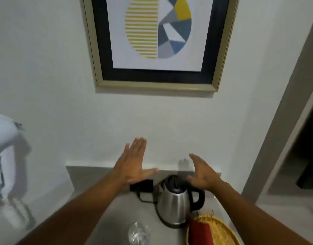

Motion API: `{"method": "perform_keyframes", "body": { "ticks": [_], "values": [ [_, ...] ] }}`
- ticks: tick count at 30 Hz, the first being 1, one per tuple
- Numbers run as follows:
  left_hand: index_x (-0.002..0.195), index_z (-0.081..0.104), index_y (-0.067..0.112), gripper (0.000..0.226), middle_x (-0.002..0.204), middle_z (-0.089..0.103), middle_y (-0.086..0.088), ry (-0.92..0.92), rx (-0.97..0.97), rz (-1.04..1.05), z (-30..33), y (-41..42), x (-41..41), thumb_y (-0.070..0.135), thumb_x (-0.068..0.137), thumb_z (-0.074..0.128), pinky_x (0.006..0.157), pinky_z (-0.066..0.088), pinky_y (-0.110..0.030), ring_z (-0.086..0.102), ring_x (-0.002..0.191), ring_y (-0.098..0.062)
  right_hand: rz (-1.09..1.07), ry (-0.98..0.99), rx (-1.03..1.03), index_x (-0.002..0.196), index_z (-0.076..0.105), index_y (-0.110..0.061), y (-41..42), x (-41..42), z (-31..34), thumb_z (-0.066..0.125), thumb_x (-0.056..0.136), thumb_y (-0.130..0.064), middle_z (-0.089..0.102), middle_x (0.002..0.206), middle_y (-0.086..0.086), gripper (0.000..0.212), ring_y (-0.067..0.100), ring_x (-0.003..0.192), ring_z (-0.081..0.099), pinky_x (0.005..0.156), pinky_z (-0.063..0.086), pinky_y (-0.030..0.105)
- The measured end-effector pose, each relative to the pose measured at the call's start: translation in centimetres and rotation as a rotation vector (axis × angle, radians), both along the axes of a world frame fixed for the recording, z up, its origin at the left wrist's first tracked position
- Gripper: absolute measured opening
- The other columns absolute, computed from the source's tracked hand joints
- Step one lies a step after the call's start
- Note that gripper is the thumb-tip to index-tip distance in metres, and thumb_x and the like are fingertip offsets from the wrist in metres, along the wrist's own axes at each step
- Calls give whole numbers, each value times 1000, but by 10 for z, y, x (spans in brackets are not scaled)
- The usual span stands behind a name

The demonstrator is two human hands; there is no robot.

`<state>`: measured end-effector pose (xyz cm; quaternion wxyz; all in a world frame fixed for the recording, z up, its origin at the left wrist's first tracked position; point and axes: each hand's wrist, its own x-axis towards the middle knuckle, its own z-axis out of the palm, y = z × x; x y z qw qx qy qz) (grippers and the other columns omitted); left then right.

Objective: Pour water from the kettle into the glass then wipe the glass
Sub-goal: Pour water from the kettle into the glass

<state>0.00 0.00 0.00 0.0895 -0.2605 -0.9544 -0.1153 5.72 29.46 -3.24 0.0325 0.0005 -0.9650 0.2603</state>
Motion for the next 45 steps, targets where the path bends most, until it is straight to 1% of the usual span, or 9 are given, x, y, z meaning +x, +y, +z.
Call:
{"method": "perform_keyframes", "body": {
  "ticks": [6,12,15,19,21,28,33,38,45],
  "values": [
    [164,0,25,134,175,8,0,-548,111,56,-142,-33,73,81,62,68,130,14,-36,10,161,-17,-155,-222,-150,130,49,-12,-1,20,-63,70,71,-8,58,120,9,62,31,114,54,87,42,29],
    [160,22,23,133,153,51,6,-803,433,212,-210,-50,111,48,52,97,114,43,-24,49,141,-13,-361,-129,-294,91,57,-15,-8,12,-82,59,78,6,60,81,3,25,27,84,58,72,46,35],
    [132,53,43,100,126,70,13,-787,683,352,-240,-46,122,29,44,98,89,51,-9,66,122,-12,-319,-35,-305,81,56,-19,-15,12,-88,56,79,11,60,77,-1,30,27,82,60,70,48,36],
    [132,61,30,96,125,75,0,-755,895,384,-257,-34,123,11,44,95,100,61,-44,70,121,-23,-168,154,-205,77,62,-23,-26,9,-67,65,74,8,61,74,-4,32,16,75,57,62,45,29],
    [134,62,20,95,125,75,-7,-759,919,382,-255,-32,122,2,46,94,98,61,-48,69,121,-30,2,224,-38,84,68,-23,-38,11,-45,71,72,0,60,81,-2,26,18,82,52,69,43,32],
    [120,68,30,76,107,79,0,-726,892,436,-275,-41,131,-2,56,95,75,61,-20,72,101,-15,469,441,418,93,66,-24,-96,16,-14,75,75,-19,55,87,0,21,25,90,50,84,27,32],
    [115,69,28,72,111,78,-10,-683,857,430,-271,-40,135,-7,57,95,92,59,-49,65,95,-18,616,537,585,92,65,-19,-115,22,-3,68,79,-14,55,87,5,15,27,89,51,87,34,39],
    [109,64,40,75,98,76,11,-681,832,413,-278,-40,133,1,56,99,76,51,-5,67,83,8,636,539,627,94,66,-18,-122,23,5,67,82,-13,56,89,6,14,26,90,51,88,36,40],
    [124,64,31,83,103,74,13,-665,795,390,-282,-43,130,10,53,101,73,45,4,67,87,1,661,631,620,91,65,-14,-131,25,16,53,86,-7,52,82,7,14,27,82,47,84,35,40]
  ]
}}
